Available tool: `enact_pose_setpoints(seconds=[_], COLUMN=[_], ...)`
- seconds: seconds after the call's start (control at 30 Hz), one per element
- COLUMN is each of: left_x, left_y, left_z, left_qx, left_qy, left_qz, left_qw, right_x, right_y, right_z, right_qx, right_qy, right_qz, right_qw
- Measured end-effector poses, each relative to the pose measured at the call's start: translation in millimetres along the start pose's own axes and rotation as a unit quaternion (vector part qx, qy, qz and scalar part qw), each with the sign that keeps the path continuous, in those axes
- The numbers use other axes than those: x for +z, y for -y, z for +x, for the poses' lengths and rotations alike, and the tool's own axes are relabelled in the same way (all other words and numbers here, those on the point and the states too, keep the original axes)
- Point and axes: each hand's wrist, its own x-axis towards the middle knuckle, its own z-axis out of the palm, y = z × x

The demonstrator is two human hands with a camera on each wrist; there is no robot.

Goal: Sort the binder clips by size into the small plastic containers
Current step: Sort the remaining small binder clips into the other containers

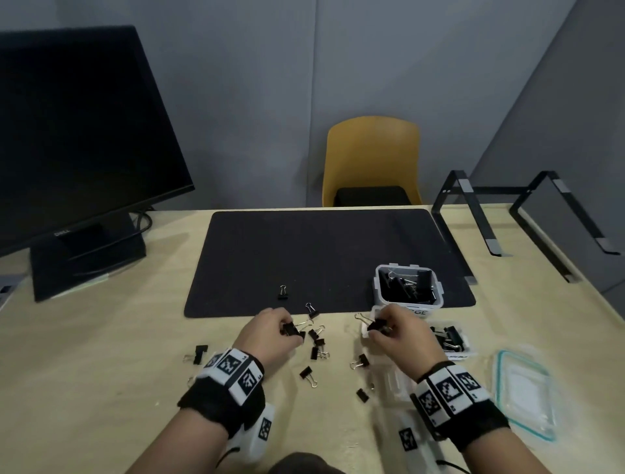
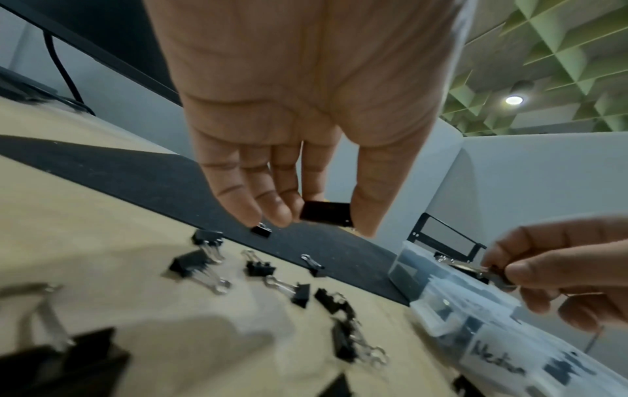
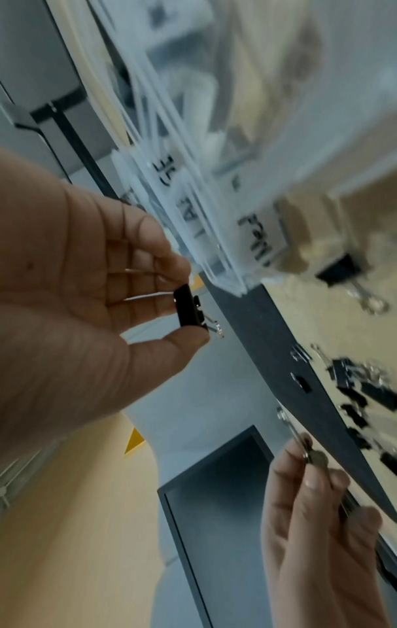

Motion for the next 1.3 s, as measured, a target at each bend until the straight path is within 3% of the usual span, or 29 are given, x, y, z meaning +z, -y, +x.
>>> enact_pose_setpoints(seconds=[0.3, 0.6, 0.73, 0.87, 1.0, 1.3], left_x=[20, 41, 49, 56, 62, 72], left_y=[-42, -71, -82, -92, -102, -126], left_z=[-4, 1, 5, 10, 11, 5], left_qx=[0.014, 0.025, 0.035, 0.043, 0.056, 0.082], left_qy=[0.011, 0.035, 0.034, 0.039, 0.043, 0.040], left_qz=[-0.028, -0.024, -0.017, -0.019, -0.019, -0.028], left_qw=[0.999, 0.999, 0.999, 0.998, 0.997, 0.995], right_x=[-27, -23, -29, -40, -49, -65], right_y=[-34, -52, -67, -89, -109, -131], right_z=[3, 16, 12, 8, 5, -3], right_qx=[0.007, -0.049, -0.040, 0.018, 0.057, 0.040], right_qy=[0.000, 0.021, -0.026, -0.065, -0.027, 0.029], right_qz=[-0.041, -0.099, -0.067, -0.080, -0.065, 0.014], right_qw=[0.999, 0.994, 0.997, 0.995, 0.996, 0.999])
